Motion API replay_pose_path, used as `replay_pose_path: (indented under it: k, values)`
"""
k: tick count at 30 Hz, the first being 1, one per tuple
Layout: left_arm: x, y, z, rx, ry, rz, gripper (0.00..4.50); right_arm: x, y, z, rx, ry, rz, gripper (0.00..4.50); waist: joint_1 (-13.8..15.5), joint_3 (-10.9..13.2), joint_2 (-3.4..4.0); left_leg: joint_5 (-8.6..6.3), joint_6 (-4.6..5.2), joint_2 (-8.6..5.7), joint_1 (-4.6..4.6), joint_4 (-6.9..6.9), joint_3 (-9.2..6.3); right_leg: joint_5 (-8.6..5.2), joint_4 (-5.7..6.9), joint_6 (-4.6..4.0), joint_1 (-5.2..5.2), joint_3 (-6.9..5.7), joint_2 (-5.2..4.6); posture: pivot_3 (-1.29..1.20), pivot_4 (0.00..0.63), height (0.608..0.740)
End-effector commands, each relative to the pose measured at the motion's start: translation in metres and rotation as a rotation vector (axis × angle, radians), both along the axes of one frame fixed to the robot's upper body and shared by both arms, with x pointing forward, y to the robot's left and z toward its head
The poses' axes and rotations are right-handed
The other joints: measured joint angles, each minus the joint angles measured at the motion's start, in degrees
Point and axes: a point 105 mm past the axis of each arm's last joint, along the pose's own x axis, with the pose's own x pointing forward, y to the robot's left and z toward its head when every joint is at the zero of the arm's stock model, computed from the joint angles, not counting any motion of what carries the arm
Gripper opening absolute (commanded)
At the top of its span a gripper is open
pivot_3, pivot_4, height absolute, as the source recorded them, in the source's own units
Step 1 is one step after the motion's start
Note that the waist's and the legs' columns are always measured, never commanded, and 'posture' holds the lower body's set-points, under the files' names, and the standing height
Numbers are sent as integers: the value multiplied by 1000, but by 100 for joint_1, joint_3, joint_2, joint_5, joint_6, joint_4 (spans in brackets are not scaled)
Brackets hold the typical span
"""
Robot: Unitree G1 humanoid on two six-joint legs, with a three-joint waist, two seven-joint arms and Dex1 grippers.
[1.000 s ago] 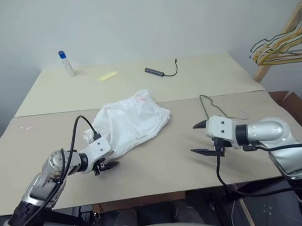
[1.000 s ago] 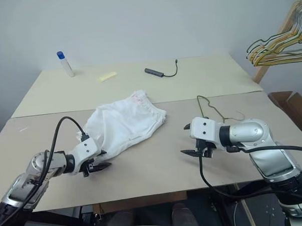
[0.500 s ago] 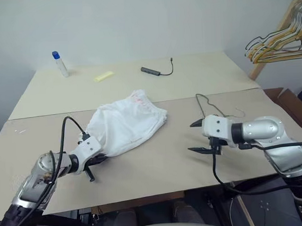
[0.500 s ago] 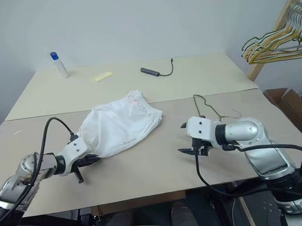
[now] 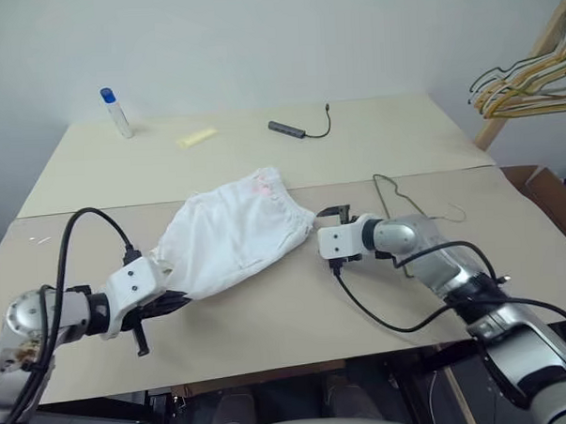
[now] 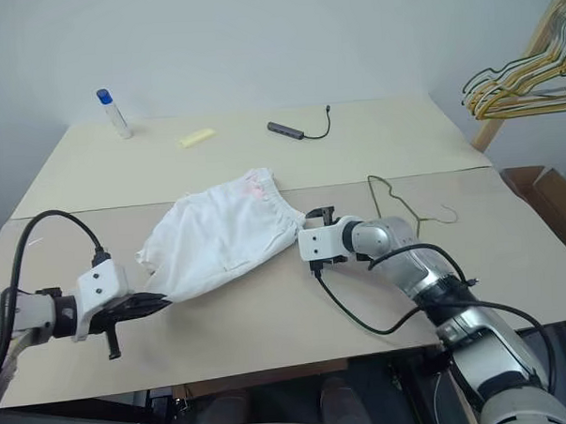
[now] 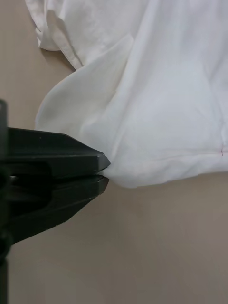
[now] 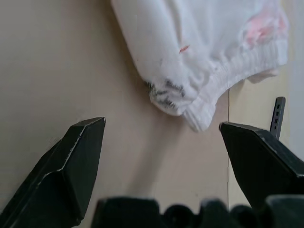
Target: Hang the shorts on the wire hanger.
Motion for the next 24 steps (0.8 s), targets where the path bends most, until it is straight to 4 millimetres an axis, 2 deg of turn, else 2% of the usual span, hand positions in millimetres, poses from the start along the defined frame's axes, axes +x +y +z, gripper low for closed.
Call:
replay_pose_path:
  k: [1, 8, 9, 11, 21, 22, 24]
  values:
    - [-3, -3, 18, -8, -58, -19, 43, 11, 10, 9, 4, -96, 65, 4500, -14, 0, 0, 0, 0, 0, 0, 0, 0, 0, 1, -1, -1, 0, 0, 119, 0, 740]
    - [-9, -3, 23, -9, -58, -10, 43, 23, 27, 4, 33, -137, 113, 4500, -12, -2, -3, 1, 0, 1, 21, 0, -2, 1, 16, -3, 12, 1, 2, 138, 0, 740]
    - [-10, -3, 23, -9, -58, -10, 11, 23, 30, 5, 45, -141, 119, 4315, -15, -3, -4, 1, 0, 1, 25, 0, -3, 0, 17, -3, 14, 1, 3, 138, 0, 740]
    - [-11, -3, 23, -9, -55, -10, 0, 23, 34, 5, 54, -146, 139, 3889, -20, -2, -3, 1, 0, 2, 28, 0, -2, 0, 22, -5, 14, 1, 5, 138, 0, 740]
    - [-4, 3, 14, 24, -55, 13, 0, 25, 33, 0, 32, -128, 144, 224, -11, -2, -2, 1, 0, 0, 22, 0, -6, -1, 29, -8, 9, 1, 4, 126, 0, 740]
    - [0, 5, 12, 39, -70, 24, 0, 27, 29, 1, 21, -135, 133, 27, -10, -1, -2, 1, 0, 0, 24, 0, -6, -1, 30, -8, 9, 1, 4, 118, 0, 740]
    - [14, 10, 5, 84, -108, 59, 0, 33, 17, 4, -12, -161, 98, 27, 12, -1, -1, 1, -1, 0, 25, 0, -7, -1, 32, -8, 10, 1, 5, 118, 0, 740]
